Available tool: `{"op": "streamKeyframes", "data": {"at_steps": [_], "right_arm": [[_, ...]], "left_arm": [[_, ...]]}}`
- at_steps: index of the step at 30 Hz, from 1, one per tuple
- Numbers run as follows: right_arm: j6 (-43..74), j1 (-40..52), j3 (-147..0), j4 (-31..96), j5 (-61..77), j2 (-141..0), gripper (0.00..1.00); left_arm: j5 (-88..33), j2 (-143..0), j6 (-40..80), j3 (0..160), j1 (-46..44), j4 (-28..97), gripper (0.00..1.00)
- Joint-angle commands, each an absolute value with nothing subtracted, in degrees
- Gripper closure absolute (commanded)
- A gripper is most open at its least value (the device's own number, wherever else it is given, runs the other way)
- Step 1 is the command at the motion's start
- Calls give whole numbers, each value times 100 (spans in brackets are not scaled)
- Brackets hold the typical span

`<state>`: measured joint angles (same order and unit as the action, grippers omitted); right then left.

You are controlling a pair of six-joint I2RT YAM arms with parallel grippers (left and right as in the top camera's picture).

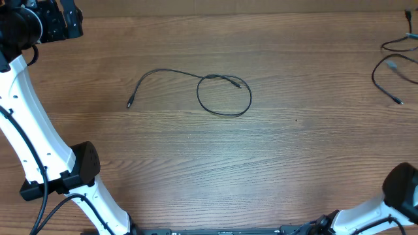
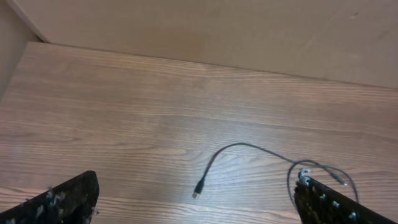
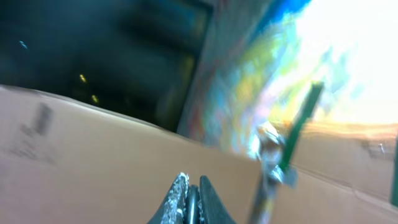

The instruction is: Untangle cables

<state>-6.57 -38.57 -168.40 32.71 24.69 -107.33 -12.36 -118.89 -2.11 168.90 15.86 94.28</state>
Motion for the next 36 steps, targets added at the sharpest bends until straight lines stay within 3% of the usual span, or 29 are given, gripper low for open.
{"op": "streamKeyframes", "data": {"at_steps": [1,8,16,22,29,36], "right_arm": [[-1227,-4189,-16204,2877,2399,-11098,96],[-1205,-4869,-15406,2574,2169,-11428,96],[-1210,-5649,-14199,4108,2165,-11985,96],[-1210,-5887,-12735,4399,2088,-12005,96],[-1000,-5749,-10510,3109,2163,-12005,96],[-429,-4941,-10125,1352,2344,-12005,96]], "left_arm": [[-980,-11817,-478,16934,1584,9402,0],[-858,-11817,-473,16934,1584,9513,0],[-860,-11817,-471,16934,1575,9572,0],[-873,-11817,-471,16934,1573,9581,0],[-1013,-11817,-471,16934,1573,9585,0],[-1059,-11817,-342,16934,1573,9679,0]]}}
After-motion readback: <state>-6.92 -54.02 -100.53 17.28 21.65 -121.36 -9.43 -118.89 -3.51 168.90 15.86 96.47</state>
